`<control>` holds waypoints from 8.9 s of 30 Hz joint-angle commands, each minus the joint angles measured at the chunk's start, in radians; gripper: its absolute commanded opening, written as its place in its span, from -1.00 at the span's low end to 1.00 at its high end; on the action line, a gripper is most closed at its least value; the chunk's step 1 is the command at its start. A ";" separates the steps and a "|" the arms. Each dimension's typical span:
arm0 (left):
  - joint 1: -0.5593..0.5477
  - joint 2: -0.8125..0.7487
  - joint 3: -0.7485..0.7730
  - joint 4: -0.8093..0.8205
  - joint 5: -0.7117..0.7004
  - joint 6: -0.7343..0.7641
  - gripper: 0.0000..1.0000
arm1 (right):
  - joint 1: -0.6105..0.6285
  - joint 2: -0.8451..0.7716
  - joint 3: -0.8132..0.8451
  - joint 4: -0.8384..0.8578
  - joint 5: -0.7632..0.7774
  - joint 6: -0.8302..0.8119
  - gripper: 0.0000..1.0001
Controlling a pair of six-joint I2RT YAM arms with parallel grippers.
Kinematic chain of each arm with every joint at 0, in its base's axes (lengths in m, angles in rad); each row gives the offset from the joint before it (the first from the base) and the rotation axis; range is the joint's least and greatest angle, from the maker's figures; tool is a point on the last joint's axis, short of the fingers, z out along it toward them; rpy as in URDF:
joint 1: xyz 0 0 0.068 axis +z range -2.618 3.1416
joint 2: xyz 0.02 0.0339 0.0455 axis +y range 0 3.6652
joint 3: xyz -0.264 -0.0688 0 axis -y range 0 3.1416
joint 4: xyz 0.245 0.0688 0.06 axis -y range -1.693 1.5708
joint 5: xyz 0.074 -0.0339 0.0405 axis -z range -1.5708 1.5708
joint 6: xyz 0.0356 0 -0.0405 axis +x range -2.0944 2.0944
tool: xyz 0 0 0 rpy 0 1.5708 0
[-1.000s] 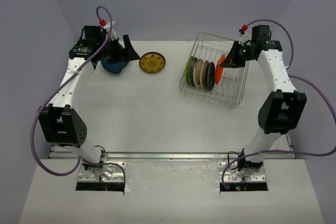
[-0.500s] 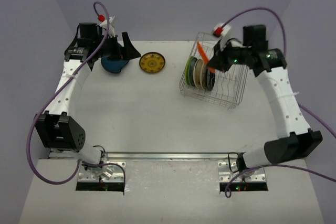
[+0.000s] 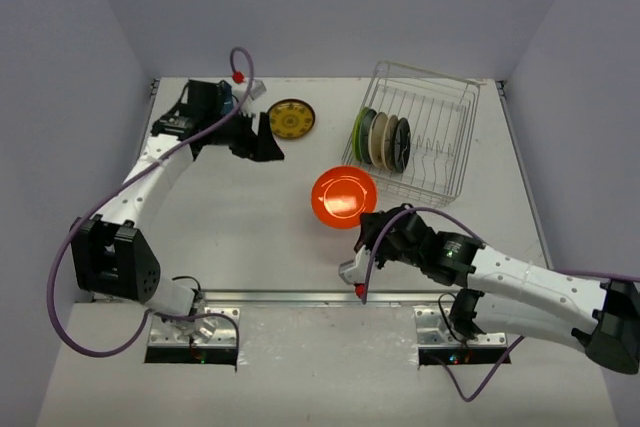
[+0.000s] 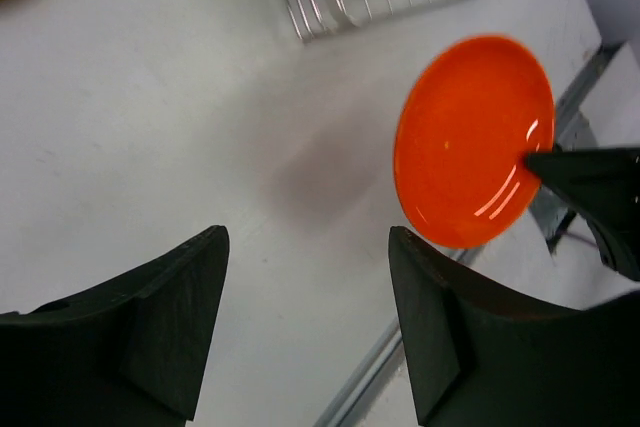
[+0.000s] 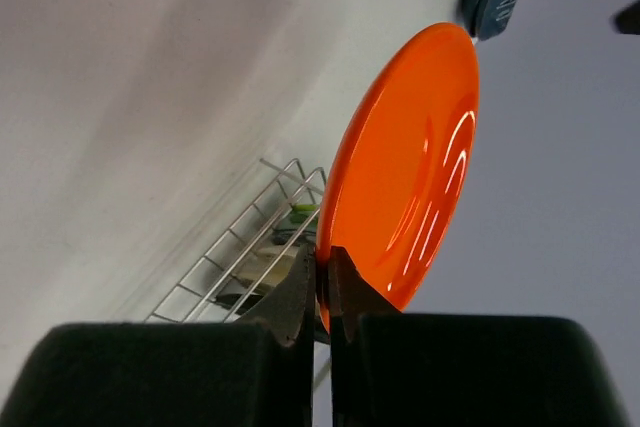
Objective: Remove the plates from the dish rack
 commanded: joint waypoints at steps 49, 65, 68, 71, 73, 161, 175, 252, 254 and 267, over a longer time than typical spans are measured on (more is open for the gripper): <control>-0.099 0.012 -0.135 0.123 0.192 -0.030 -1.00 | 0.193 0.117 0.014 0.425 0.153 -0.117 -1.00; 0.040 0.241 0.092 0.275 0.210 -0.174 -1.00 | -0.004 0.179 0.172 0.273 0.259 0.288 0.96; 0.097 0.341 0.204 0.374 0.213 -0.295 -1.00 | -0.140 0.213 0.256 0.148 0.232 0.497 0.98; 0.123 0.434 0.307 0.422 0.144 -0.325 -1.00 | -0.251 0.234 0.333 0.024 0.164 0.708 0.98; 0.125 0.483 0.341 0.450 0.046 -0.335 -1.00 | -0.315 0.242 0.368 -0.067 0.109 0.881 0.98; 0.116 0.148 0.096 0.451 -0.349 -0.261 1.00 | -0.850 0.915 1.072 -0.399 -0.464 1.849 -1.00; 0.119 0.000 0.167 0.328 -0.236 -0.252 1.00 | -0.970 0.701 1.185 -0.416 -0.876 1.716 -1.00; 0.053 0.563 0.560 0.311 -0.252 -0.322 -1.00 | -0.139 -0.084 0.213 -0.009 0.032 1.255 0.97; 0.058 0.654 0.620 0.306 -0.242 -0.338 -1.00 | -0.181 -0.049 0.260 -0.059 0.025 1.355 0.98; 0.121 0.950 0.830 0.299 -0.093 -0.405 -0.71 | -0.233 0.045 0.424 -0.128 -0.020 1.532 0.97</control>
